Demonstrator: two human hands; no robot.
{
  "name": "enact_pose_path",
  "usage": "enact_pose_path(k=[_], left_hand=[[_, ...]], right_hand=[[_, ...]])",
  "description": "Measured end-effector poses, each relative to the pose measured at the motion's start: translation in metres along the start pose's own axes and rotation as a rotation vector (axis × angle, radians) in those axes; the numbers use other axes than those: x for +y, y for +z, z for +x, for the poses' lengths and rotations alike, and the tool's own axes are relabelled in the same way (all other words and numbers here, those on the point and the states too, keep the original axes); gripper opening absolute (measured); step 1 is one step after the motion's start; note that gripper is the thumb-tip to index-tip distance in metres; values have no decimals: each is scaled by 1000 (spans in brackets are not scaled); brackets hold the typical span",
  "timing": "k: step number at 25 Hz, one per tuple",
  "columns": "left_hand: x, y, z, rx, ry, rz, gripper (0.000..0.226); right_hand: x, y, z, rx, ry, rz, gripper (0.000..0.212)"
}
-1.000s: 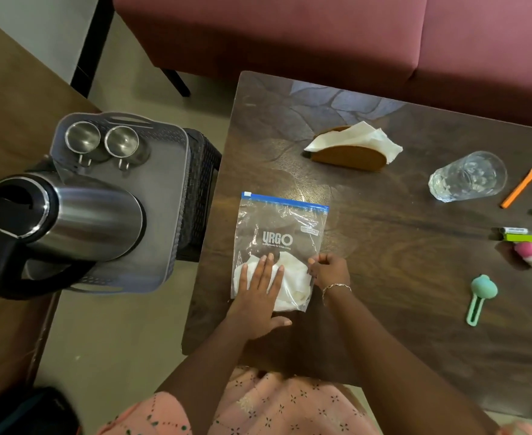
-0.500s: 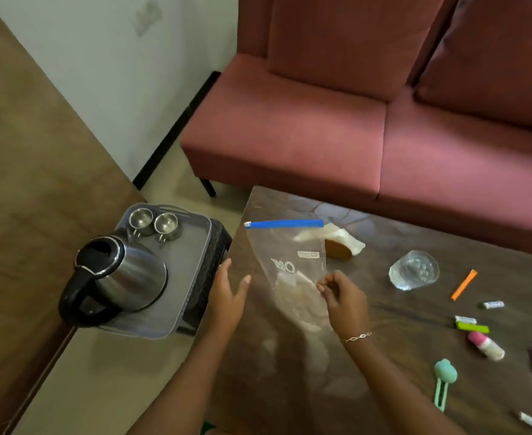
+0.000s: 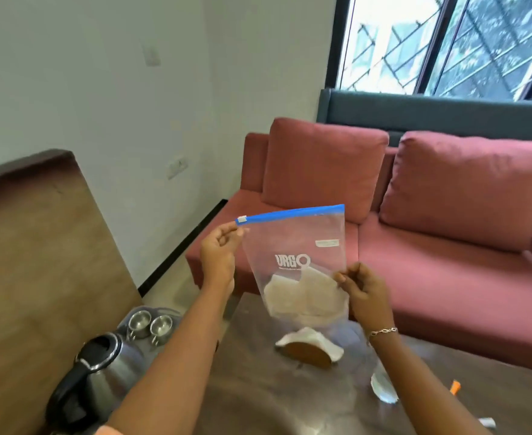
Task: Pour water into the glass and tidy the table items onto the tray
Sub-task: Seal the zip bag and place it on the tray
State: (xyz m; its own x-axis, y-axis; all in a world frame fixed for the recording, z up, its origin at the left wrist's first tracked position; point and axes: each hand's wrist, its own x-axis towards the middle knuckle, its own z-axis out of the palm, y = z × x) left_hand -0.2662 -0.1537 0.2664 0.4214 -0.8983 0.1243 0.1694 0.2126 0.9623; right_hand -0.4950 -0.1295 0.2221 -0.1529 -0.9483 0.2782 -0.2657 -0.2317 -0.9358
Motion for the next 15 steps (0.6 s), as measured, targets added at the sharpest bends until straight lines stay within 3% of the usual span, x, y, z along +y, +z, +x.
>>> enact_pose_path(k=[5, 8, 11, 15], left_hand=[[66, 33, 10, -69, 230, 31, 20], [88, 47, 11, -131, 408, 202, 21], [99, 53, 14, -136, 535, 361, 13], [110, 55, 15, -131, 581, 424, 9]], right_hand=[[-43, -21, 34, 146, -8, -5, 24], [-94, -22, 48, 326, -213, -64, 29], [-144, -2, 58, 154, -434, -176, 20], [-181, 29, 65, -14, -501, -197, 23]])
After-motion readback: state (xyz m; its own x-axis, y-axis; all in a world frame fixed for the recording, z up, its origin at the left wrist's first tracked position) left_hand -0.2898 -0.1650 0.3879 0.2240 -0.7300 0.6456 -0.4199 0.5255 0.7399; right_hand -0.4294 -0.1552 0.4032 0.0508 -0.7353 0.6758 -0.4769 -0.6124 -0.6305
